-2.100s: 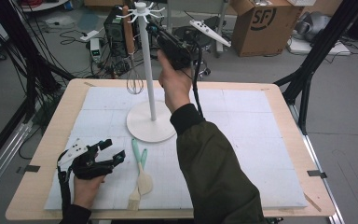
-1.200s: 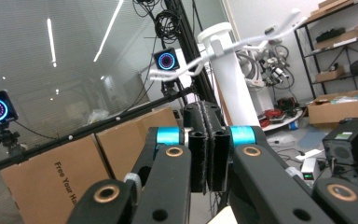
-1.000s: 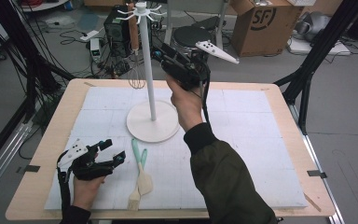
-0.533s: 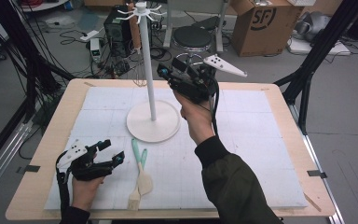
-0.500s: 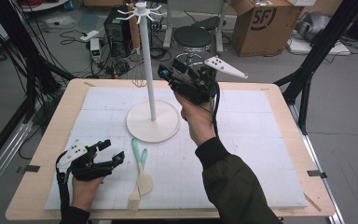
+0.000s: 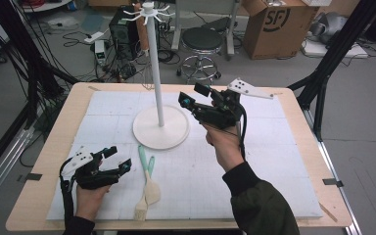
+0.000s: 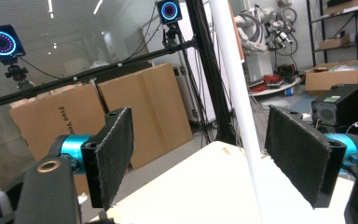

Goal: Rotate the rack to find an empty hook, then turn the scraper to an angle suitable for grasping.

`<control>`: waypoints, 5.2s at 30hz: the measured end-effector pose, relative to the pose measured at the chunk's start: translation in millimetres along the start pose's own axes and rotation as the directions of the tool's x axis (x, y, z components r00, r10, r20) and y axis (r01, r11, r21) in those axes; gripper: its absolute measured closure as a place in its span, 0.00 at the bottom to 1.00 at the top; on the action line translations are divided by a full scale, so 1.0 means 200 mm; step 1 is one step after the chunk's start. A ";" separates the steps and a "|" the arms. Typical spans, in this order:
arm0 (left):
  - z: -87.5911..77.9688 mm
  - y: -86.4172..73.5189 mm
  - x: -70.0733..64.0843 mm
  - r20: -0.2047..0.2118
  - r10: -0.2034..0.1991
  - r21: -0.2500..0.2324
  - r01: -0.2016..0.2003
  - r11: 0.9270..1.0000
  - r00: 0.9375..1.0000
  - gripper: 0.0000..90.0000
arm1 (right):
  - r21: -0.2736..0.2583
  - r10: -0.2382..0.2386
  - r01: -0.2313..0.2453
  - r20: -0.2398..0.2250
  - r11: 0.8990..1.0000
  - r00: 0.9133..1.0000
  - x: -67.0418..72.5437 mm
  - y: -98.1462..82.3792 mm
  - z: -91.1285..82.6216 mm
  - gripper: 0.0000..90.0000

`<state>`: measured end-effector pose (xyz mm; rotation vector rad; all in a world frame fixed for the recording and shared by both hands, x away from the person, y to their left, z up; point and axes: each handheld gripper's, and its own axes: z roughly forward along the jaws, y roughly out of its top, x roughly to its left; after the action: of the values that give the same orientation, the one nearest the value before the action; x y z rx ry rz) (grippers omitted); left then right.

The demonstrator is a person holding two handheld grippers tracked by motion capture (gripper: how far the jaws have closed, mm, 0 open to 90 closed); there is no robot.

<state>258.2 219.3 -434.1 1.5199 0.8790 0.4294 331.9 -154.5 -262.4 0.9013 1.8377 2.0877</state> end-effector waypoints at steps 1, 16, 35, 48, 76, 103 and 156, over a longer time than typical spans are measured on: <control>0.00 0.00 0.00 -0.001 0.003 0.002 -0.003 1.000 1.000 0.22 | 0.002 0.003 -0.003 0.005 1.000 1.000 -0.01 -0.01 -0.02 0.26; -0.01 -0.01 0.02 -0.036 -0.005 0.011 0.005 1.000 0.999 0.22 | 0.028 0.012 -0.014 0.049 1.000 0.999 -0.11 -0.23 -0.35 0.26; 0.00 -0.01 0.01 -0.030 0.009 0.025 -0.009 1.000 1.000 0.22 | 0.100 -0.038 0.028 0.100 0.995 0.994 -0.14 -0.43 -0.51 0.24; 0.01 -0.02 0.01 -0.031 0.016 0.039 -0.015 0.999 0.999 0.22 | 0.152 -0.066 0.041 0.162 0.988 0.985 -0.18 -0.58 -0.61 0.23; 0.03 -0.03 0.03 -0.036 -0.007 0.111 0.011 0.994 0.999 0.64 | 0.193 -0.113 0.072 0.212 0.979 0.971 -0.19 -0.70 -0.75 0.23; 0.25 -0.06 0.03 -0.105 -0.096 0.416 0.132 0.900 0.990 1.00 | 0.177 -0.104 0.062 0.238 0.982 0.966 -0.18 -0.71 -0.77 0.23; 0.42 -0.07 -0.14 -0.064 -0.073 0.390 0.093 0.916 0.995 1.00 | 0.179 -0.095 0.049 0.258 0.983 0.961 -0.18 -0.72 -0.82 0.23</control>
<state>297.6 142.0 -454.4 1.8357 1.1118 0.2344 233.2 -280.7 -415.9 1.0789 1.8928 1.6906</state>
